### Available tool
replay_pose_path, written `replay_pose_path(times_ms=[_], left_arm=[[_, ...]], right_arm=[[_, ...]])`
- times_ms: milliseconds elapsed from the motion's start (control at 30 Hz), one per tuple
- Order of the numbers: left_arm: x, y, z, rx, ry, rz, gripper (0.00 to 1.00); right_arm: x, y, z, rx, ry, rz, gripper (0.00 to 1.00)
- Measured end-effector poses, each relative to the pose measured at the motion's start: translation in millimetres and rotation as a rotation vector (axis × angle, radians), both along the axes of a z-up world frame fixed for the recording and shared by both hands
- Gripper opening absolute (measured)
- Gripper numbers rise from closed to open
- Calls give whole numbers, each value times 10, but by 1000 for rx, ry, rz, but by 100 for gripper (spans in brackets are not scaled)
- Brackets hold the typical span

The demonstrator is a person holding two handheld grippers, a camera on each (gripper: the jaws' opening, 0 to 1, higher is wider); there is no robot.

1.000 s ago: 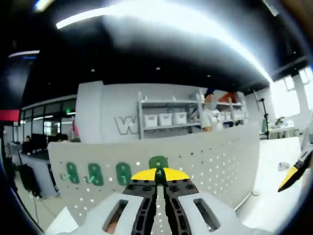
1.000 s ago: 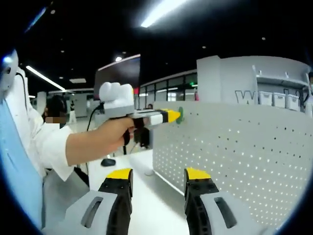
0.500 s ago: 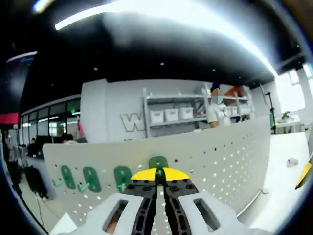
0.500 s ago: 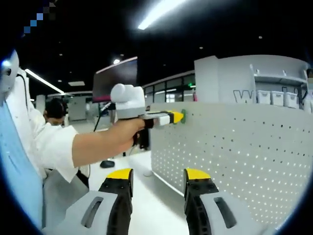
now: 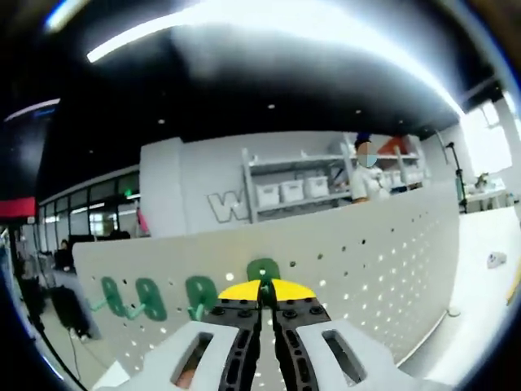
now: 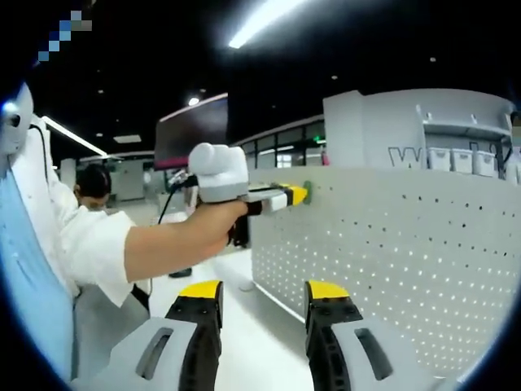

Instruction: Insert the hook assembly into the mounting plate slot until the hook locks in place.

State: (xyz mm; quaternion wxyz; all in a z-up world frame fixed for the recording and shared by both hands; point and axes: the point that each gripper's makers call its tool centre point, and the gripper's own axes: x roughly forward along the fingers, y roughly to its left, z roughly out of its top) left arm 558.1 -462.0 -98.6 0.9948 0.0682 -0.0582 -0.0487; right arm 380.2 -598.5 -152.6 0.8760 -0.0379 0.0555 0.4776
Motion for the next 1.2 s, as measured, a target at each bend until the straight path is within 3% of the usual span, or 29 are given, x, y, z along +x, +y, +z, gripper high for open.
replay_pose_path(times_ms=[667,1000,1200], left_arm=[[42,-11,-6,76,-14,55,4],[38,-38,-7,182,18,115,4],[37,-18,-28,150,28,124,5]], right_arm=[[13,-10,-77,1,21,6,39],[-3,-27,-84,5,22,2,39],[-12,-29,-83,3,21,2,39]])
